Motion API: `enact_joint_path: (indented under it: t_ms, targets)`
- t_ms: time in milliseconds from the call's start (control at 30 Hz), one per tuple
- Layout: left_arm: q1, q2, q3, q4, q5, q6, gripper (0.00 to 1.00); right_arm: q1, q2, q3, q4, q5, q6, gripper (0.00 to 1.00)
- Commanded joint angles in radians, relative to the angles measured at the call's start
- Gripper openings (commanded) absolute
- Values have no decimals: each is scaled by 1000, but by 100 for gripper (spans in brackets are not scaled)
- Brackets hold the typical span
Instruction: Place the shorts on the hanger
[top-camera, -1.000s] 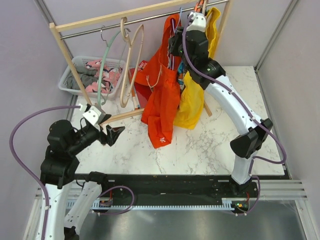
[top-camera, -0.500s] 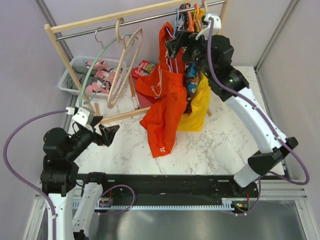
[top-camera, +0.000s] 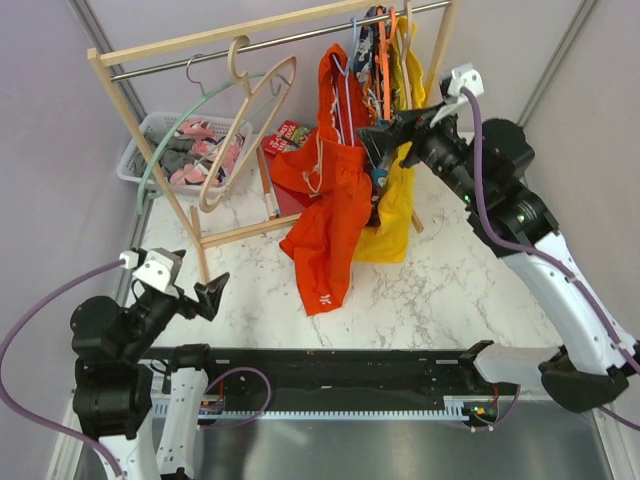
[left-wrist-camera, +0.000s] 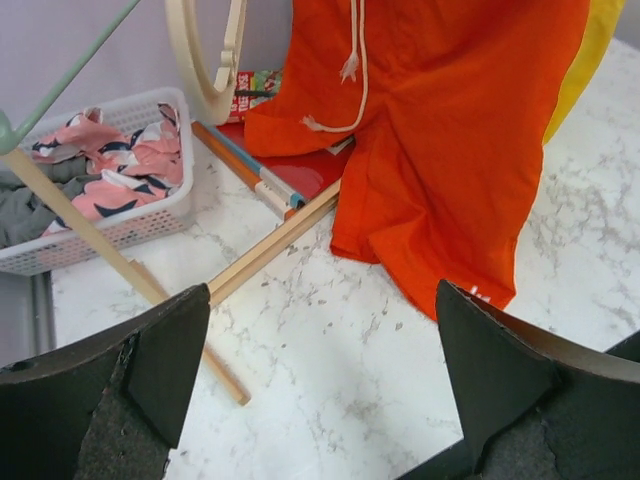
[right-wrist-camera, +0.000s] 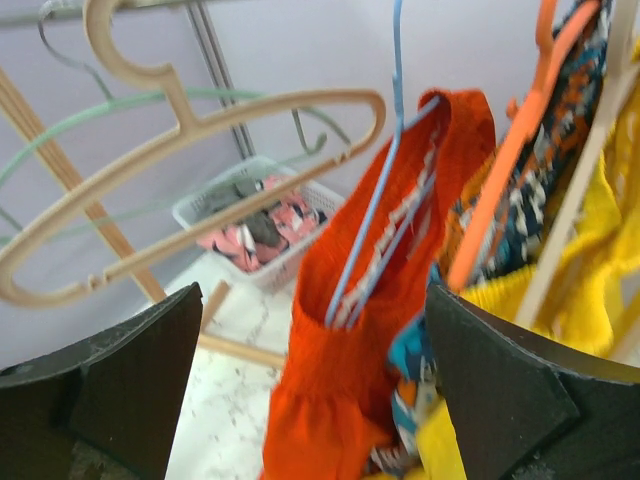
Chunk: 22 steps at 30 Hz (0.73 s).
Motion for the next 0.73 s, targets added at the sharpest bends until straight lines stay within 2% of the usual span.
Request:
enact_joint_path:
  t_ms: [0, 233, 467, 700]
  targets:
    - [8, -9, 67, -215, -52, 221, 99, 2, -181, -136, -47, 1, -143, 98]
    - [8, 0, -44, -337, -294, 237, 99, 2, -462, -458, -176, 113, -197, 98]
    - [8, 52, -99, -294, -344, 228, 99, 0, -710, -652, -285, 215, -213, 98]
    - [8, 138, -104, -190, -334, 205, 99, -58, -815, -733, -346, 180, -210, 98]
